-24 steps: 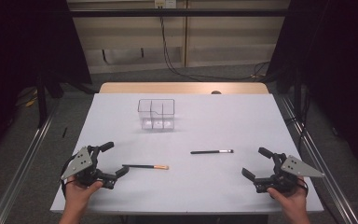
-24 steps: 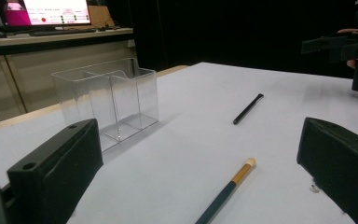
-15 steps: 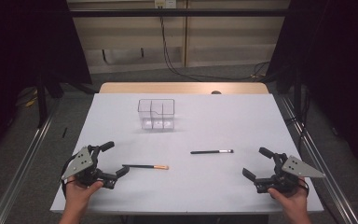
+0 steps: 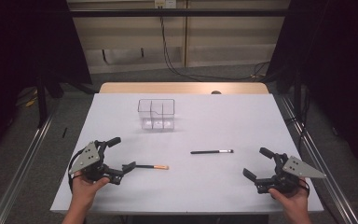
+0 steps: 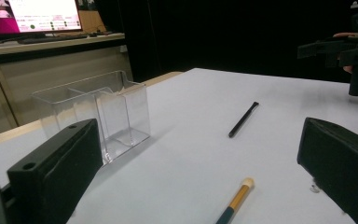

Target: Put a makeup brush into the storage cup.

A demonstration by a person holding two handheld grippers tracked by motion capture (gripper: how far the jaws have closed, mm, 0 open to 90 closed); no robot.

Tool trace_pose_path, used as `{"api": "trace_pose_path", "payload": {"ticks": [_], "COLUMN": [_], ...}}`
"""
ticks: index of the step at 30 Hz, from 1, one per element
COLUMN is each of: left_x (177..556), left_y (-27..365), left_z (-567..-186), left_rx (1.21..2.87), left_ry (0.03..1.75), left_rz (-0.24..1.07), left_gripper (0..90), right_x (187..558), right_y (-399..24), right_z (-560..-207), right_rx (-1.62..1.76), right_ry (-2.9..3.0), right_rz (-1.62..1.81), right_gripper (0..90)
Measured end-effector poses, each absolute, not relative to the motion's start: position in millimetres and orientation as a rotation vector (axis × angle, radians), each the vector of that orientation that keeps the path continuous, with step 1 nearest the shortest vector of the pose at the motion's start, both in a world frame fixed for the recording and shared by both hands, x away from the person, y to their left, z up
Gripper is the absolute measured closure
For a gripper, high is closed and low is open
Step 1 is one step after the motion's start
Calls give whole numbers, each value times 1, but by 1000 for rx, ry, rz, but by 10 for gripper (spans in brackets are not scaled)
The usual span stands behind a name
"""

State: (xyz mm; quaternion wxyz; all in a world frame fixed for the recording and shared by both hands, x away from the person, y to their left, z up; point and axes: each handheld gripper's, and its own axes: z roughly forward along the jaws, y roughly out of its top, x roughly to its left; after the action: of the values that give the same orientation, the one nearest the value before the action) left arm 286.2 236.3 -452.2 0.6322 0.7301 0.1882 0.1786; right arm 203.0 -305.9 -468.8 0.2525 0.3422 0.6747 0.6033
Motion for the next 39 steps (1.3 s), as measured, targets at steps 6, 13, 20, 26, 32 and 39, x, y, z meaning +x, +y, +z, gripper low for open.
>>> {"api": "trace_pose_path", "payload": {"ticks": [6, 13, 20, 26, 32, 39], "left_x": [293, 301, 306, 308, 307, 311], "left_y": [228, 218, 206, 200, 198, 192], "left_z": [-450, -450, -451, -449, -449, -448], "left_rx": [1663, 1668, 1678, 1691, 1729, 1817], "left_ry": [419, 411, 391, 381, 383, 372], "left_rz": [401, 388, 370, 353, 334, 291], "left_gripper": [0, 0, 0, 0, 0, 0], "right_x": [203, 203, 203, 202, 203, 202], "right_y": [-306, -305, -305, -305, -304, -304], "right_z": [-468, -469, -469, -469, -469, -469], "right_rx": [926, 919, 919, 913, 909, 910], "right_ry": [1835, 1843, 1846, 1850, 1856, 1861], "right_rz": [1642, 1642, 1641, 1640, 1639, 1637], "right_gripper": [0, 0, 0, 0, 0, 0]}}
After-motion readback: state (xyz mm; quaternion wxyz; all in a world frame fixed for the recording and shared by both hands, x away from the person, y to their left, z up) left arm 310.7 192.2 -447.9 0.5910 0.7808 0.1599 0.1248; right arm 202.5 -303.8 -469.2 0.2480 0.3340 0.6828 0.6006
